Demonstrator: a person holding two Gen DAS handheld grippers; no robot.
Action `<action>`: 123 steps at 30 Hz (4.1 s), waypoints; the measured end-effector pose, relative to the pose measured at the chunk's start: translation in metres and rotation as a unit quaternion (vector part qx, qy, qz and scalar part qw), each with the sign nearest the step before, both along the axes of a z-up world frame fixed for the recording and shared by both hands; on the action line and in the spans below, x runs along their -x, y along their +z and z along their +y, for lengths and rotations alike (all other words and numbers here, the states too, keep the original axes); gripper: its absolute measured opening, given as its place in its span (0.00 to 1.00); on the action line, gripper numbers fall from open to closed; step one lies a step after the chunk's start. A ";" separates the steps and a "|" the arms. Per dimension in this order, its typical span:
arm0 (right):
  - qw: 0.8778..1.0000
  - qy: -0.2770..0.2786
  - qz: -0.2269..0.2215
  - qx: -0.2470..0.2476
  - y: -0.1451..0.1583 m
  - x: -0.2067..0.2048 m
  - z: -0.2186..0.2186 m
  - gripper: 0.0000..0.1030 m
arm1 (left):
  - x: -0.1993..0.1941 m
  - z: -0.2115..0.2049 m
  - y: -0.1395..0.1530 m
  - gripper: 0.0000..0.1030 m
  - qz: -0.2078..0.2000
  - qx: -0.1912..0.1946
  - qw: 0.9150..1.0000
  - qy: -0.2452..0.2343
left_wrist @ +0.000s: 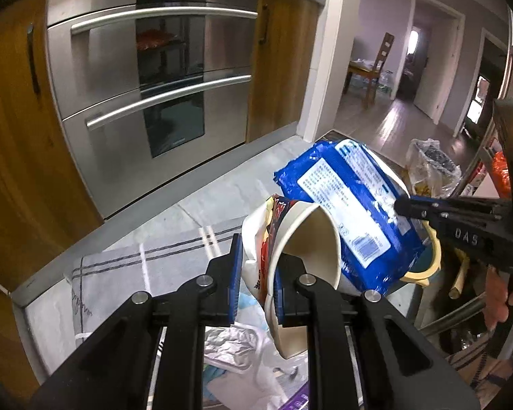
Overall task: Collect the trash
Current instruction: 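Grasp the blue wipes packet with the right tool and lift it, then carry the paper cup and wipes packet over the bin and open both tools, then grasp the clear plastic wrap with the right tool while the left tool approaches the foil pack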
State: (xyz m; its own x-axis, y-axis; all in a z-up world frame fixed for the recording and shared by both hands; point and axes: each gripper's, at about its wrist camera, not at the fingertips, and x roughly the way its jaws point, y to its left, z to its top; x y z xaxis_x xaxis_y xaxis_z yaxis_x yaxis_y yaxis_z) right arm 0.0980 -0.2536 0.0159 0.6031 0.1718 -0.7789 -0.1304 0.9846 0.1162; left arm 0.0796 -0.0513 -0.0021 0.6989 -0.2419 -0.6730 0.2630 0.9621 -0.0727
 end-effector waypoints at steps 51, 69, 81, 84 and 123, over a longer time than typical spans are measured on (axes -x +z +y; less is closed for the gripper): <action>0.949 -0.256 0.181 -0.020 -0.112 -0.059 -0.231 0.07 | -0.097 -0.276 -0.096 0.16 0.102 -0.038 0.974 -0.197; 0.951 -0.239 0.189 -0.054 -0.119 -0.066 -0.233 0.11 | -0.104 -0.255 -0.094 0.59 0.097 -0.031 0.982 -0.161; 0.949 -0.258 0.173 -0.053 -0.111 -0.066 -0.236 0.78 | -0.103 -0.209 -0.089 0.69 0.098 -0.032 0.988 -0.119; 0.950 -0.259 0.167 -0.050 -0.106 -0.064 -0.233 0.85 | -0.100 -0.199 -0.084 0.78 0.089 -0.043 0.990 -0.102; 0.985 -0.077 0.152 -0.022 -0.093 0.002 0.034 0.94 | 0.008 0.070 -0.058 0.95 0.107 -0.089 0.987 0.084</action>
